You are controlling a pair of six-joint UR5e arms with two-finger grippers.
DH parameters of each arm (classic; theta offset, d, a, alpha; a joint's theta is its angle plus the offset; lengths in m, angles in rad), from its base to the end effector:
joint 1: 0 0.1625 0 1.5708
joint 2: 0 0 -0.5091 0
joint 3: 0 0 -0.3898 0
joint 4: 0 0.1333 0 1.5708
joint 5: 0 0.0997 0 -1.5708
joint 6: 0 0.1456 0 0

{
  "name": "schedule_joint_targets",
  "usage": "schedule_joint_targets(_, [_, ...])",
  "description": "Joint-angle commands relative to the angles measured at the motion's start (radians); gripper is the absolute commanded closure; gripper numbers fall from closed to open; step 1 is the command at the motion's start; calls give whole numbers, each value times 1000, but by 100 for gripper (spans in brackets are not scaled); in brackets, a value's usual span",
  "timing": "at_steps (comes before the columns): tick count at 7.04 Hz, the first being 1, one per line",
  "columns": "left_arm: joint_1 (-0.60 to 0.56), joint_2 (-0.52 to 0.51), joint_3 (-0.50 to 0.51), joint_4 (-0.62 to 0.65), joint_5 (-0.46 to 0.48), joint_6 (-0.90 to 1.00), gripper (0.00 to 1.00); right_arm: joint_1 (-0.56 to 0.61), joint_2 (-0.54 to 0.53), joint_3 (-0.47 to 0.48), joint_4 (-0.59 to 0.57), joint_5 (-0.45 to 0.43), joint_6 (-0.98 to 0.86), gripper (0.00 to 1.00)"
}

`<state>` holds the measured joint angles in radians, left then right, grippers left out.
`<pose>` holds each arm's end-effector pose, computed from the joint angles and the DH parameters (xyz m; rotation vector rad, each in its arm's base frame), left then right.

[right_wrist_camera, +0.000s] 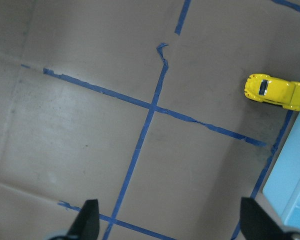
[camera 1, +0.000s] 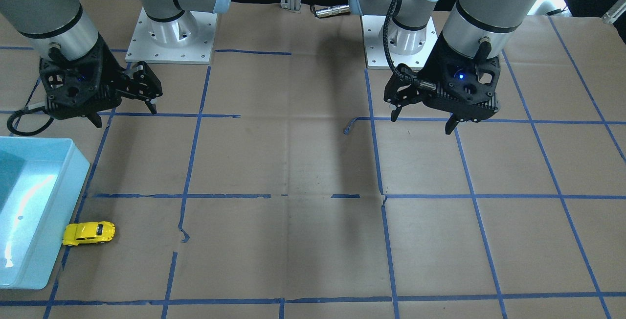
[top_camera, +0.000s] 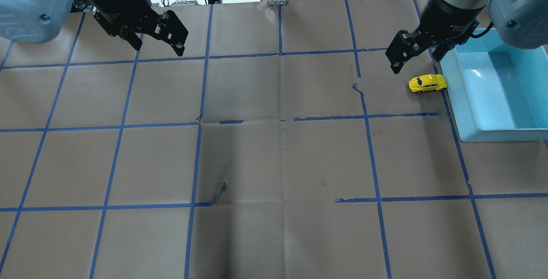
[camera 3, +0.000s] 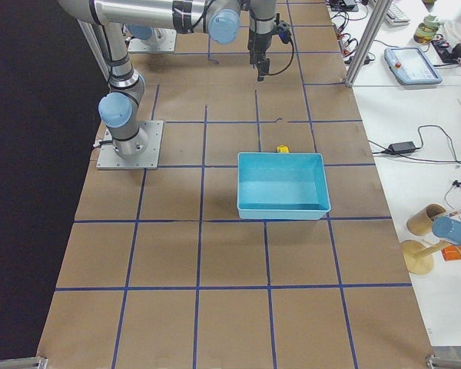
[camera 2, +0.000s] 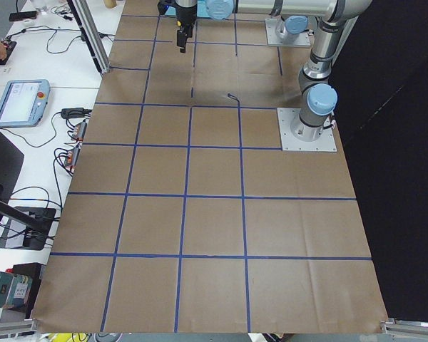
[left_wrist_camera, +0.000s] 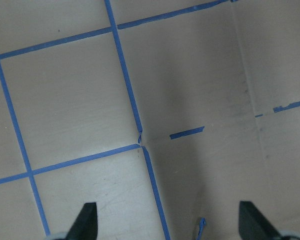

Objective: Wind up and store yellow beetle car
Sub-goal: 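Lower the right gripper over the car beside the blue bin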

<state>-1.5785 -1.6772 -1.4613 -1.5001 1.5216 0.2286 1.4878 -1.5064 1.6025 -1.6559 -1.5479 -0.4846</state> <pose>-0.1447 -0.5529 0.5322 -0.3680 -3.0765 0.1221 0.0932 -0.5284 0.4865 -0.6214 3.0539 0.0065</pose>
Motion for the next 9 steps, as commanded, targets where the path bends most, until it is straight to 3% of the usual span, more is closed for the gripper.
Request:
schedule_joint_targets(1, [0, 2, 9, -14, 0, -3, 1, -21, 41, 5, -7, -6, -283, 0])
schedule_joint_targets(3, [0, 4, 16, -35, 0, -37, 1, -92, 112, 2, -33, 3, -513, 0])
schedule_joint_targets(4, [0, 4, 19, -51, 3, -66, 1, -119, 138, 4, -103, 2, -619, 0])
schedule_joint_targets(9, [2, 14, 9, -51, 11, -65, 1, -135, 216, 36, -225, 2, -1091, 0])
